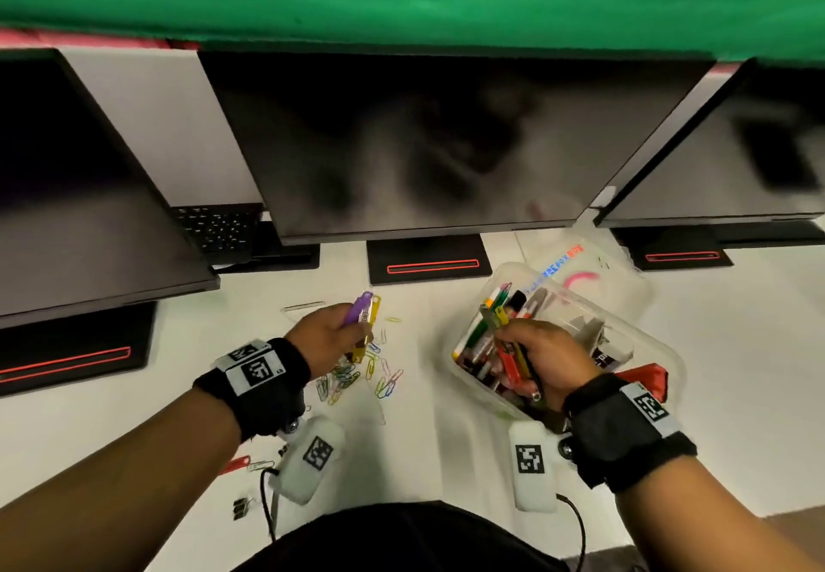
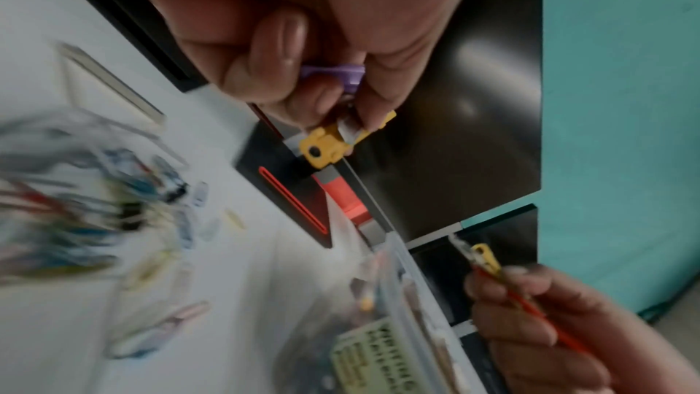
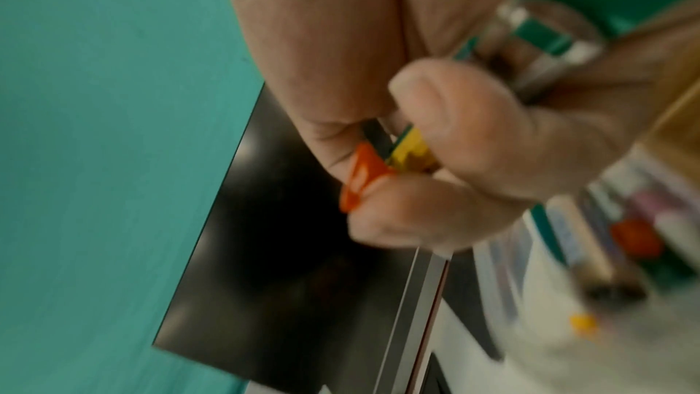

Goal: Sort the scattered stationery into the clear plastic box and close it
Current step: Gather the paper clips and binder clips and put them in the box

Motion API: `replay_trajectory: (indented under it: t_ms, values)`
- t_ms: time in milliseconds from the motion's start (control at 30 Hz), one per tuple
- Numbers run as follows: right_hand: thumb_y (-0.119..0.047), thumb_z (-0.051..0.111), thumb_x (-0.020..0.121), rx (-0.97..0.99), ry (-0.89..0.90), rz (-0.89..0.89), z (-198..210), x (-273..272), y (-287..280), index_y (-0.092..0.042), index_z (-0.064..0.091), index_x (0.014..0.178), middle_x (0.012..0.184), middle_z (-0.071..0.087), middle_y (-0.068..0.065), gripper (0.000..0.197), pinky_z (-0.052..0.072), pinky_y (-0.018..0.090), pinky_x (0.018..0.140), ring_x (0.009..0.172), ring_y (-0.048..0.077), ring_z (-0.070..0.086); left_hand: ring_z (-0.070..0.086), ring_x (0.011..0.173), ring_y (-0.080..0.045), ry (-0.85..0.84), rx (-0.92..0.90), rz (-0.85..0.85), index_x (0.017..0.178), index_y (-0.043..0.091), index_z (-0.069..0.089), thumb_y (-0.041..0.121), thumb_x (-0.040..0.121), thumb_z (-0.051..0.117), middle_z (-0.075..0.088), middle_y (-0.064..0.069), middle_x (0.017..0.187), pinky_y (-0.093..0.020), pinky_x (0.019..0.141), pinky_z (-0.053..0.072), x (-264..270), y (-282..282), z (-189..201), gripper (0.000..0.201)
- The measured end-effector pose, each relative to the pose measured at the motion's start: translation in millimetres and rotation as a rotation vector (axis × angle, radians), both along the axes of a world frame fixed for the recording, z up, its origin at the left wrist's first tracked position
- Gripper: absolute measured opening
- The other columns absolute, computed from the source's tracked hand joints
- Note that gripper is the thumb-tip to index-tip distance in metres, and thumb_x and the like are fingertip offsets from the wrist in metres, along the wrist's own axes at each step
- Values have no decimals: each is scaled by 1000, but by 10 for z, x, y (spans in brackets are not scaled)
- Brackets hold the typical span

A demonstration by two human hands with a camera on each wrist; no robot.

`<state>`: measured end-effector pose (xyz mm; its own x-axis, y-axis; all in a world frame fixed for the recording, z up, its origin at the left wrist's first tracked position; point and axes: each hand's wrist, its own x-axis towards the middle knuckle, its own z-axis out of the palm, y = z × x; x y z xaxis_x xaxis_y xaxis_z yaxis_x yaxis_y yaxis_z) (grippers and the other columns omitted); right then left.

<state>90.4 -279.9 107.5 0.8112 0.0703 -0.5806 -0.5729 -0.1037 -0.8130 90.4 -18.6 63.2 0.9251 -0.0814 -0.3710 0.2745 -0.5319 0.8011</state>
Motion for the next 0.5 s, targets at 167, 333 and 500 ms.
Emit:
replay_trajectory:
  t_ms: [167,333,500]
  values:
    - [-8,50,89,-188,14,-55,55,84,-603,-3,55,71,47,55,9,20,24,12,32,31,13,40,47,59,-8,-27,-87,-93,72,22,51,19,95,49,56,8,68,-23,60,38,237,-685,193,23]
    - [-14,59,87,-387,115,-26,-39,296,-955,-2,57,61,49,58,10,29,31,19,39,35,18,43,45,71,-21,-60,140,-186,61,23,39,21,92,51,43,3,62,-25,60,33,387,-1409,235,33]
    - [-15,58,89,-337,154,-34,-27,497,-987,2,50,77,58,56,17,22,50,27,42,39,25,55,51,78,-24,-52,321,-248,80,15,49,24,93,47,53,-8,81,-24,59,35,426,-1821,271,16]
